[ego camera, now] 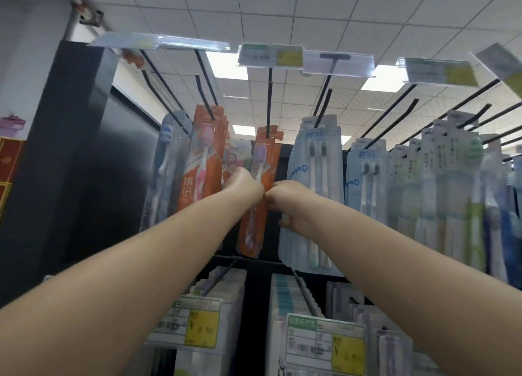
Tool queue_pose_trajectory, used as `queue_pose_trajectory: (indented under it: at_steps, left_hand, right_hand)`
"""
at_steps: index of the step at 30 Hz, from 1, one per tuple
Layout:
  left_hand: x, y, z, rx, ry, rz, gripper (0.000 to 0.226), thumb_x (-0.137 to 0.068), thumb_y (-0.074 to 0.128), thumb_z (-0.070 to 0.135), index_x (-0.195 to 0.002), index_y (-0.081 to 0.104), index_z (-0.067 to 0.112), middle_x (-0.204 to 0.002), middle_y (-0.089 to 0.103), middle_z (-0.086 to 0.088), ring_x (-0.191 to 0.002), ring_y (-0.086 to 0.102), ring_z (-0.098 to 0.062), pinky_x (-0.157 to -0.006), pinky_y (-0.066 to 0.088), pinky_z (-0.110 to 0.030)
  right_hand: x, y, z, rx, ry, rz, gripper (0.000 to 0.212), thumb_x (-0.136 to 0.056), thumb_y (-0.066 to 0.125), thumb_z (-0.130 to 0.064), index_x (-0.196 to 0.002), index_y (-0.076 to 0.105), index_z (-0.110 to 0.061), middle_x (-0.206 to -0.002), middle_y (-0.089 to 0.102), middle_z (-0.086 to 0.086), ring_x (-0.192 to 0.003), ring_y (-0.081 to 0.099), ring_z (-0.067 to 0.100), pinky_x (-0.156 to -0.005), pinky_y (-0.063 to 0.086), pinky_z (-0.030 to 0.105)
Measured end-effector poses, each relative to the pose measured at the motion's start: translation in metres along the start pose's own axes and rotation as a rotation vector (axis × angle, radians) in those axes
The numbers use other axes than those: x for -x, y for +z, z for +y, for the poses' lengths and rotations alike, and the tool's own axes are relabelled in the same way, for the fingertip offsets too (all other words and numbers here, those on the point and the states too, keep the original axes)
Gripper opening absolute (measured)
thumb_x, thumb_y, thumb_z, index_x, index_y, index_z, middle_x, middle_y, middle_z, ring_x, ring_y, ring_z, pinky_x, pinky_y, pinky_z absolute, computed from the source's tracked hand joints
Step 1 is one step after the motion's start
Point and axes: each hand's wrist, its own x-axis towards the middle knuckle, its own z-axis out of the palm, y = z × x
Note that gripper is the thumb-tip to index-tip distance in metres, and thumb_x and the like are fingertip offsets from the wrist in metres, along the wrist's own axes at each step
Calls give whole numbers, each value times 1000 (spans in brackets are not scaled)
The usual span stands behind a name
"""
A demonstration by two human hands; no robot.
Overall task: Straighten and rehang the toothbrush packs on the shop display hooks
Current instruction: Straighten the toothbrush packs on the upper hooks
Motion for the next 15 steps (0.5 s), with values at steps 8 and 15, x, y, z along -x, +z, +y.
queue_pose_trajectory:
  at_steps: [8,15]
  left_hand:
    - [-4,6,-4,78,73,-24,50,-89,58,35,-122,46,-1,-112,56,-18,-105,57,-32,-75,42,-32]
    - [-6,2,-6,78,186,4,30,-84,63,30,-80,50,4,-81,56,-14,-92,63,-37,-76,51,-39]
  right_hand:
    - [-1,3,6,-11,-144,43,38,-88,38,-2,-123,50,-11,-113,61,14,-100,61,29,-90,52,43]
    - [0,-1,3,-31,-232,57,40,-95,34,-3,-131,48,-14,-107,56,5,-107,59,30,-95,49,42]
